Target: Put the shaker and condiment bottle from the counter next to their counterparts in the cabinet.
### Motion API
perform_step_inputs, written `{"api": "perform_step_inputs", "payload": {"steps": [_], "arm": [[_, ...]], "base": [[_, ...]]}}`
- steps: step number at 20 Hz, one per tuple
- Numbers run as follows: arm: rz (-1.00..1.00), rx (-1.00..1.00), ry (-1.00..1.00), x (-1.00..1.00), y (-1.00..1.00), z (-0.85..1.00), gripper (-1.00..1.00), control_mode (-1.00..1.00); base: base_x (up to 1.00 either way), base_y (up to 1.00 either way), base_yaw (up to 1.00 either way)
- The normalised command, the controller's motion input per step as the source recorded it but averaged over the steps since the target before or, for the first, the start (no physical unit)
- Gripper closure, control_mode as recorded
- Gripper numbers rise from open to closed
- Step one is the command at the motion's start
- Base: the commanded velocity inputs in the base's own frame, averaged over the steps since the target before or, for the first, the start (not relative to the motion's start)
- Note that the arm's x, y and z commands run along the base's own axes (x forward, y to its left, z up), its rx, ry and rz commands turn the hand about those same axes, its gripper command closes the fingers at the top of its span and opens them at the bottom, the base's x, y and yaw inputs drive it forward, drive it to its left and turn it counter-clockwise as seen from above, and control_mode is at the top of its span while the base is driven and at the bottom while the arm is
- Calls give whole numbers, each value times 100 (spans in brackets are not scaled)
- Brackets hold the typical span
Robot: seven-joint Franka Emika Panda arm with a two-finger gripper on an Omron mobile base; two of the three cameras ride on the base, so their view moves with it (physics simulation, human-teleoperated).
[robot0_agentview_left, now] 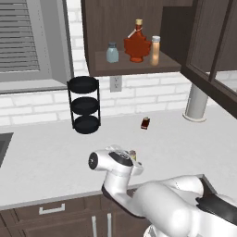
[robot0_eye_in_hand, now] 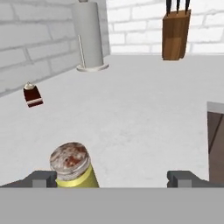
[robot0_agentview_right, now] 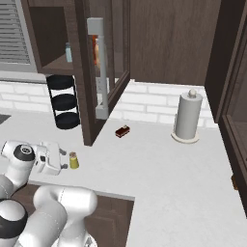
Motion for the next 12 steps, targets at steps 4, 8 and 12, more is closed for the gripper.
{"api": "perform_step_inputs", "payload": {"steps": [4, 8, 12], "arm": [[0, 0, 0, 18, 3, -5, -100, -100], [0, 0, 0, 22, 4, -9, -100, -100], [0, 0, 0, 19, 3, -11, -100, -100]], "base": [[0, 0, 0], [0, 0, 0], [0, 0, 0]]}}
